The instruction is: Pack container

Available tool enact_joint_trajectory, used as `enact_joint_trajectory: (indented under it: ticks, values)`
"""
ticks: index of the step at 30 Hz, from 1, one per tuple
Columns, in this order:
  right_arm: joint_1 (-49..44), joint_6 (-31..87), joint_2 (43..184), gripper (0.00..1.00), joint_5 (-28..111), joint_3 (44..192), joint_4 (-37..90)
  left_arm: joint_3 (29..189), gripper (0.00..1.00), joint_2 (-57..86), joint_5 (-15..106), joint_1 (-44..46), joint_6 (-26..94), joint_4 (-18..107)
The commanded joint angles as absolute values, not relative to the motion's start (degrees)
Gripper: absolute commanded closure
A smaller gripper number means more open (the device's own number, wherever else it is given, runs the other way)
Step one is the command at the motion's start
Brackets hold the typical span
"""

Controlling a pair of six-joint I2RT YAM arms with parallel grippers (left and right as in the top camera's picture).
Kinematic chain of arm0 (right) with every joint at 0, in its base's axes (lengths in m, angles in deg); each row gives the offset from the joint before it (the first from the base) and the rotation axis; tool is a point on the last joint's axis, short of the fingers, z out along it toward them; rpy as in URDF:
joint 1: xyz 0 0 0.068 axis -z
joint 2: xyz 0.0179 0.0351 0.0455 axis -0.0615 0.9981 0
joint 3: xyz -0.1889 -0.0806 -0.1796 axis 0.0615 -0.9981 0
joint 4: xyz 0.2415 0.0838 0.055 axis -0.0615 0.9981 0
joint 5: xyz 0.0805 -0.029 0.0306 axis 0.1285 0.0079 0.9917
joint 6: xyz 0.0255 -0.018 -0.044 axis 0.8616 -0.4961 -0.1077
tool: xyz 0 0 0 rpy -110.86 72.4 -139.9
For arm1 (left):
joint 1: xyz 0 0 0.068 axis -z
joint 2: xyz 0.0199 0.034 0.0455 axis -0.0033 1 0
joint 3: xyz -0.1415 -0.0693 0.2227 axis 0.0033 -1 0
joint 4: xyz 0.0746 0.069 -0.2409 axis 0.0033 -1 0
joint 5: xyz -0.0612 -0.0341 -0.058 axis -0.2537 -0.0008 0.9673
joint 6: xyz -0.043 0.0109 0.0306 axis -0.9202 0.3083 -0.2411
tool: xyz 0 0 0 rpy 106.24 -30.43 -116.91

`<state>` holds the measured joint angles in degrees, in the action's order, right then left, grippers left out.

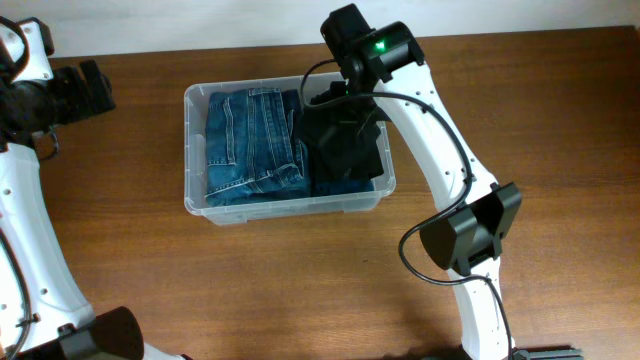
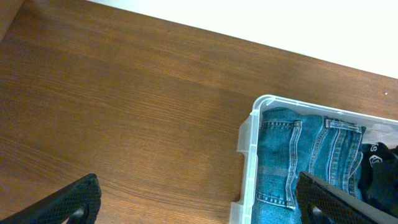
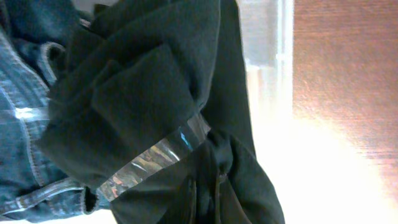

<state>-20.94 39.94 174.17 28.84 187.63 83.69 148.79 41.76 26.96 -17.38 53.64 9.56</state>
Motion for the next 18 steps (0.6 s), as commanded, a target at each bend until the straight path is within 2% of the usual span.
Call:
enact_joint_trajectory:
  ticks: [1, 14, 15, 16, 17, 18]
  values:
    - [-21.27, 41.89, 173.62, 0.96, 26.41, 188.35, 86.03, 149.78, 0.01, 42.17, 27.37, -17.62, 53.05, 9.56]
    - [-25.77, 35.09, 173.62, 0.95, 28.75, 188.35, 91.12, 149.78, 0.01, 42.19, 27.37, -17.62, 53.05, 9.56]
    - [-25.84, 34.41, 173.62, 0.82, 28.66, 188.35, 91.12, 149.78, 0.01, 42.17, 27.37, -17.62, 53.05, 9.56]
    - [-25.82, 33.65, 173.62, 0.61, 27.76, 188.35, 91.1, 149.78, 0.01, 42.17, 27.37, -17.62, 53.08, 9.56]
    - [-25.62, 33.61, 173.62, 0.48, 26.26, 188.35, 91.1, 149.78, 0.01, 42.17, 27.37, -17.62, 53.05, 9.56]
    - [-25.27, 32.73, 173.62, 0.46, 25.82, 188.37, 91.1, 149.78, 0.01, 42.19, 27.37, -17.62, 53.08, 9.56]
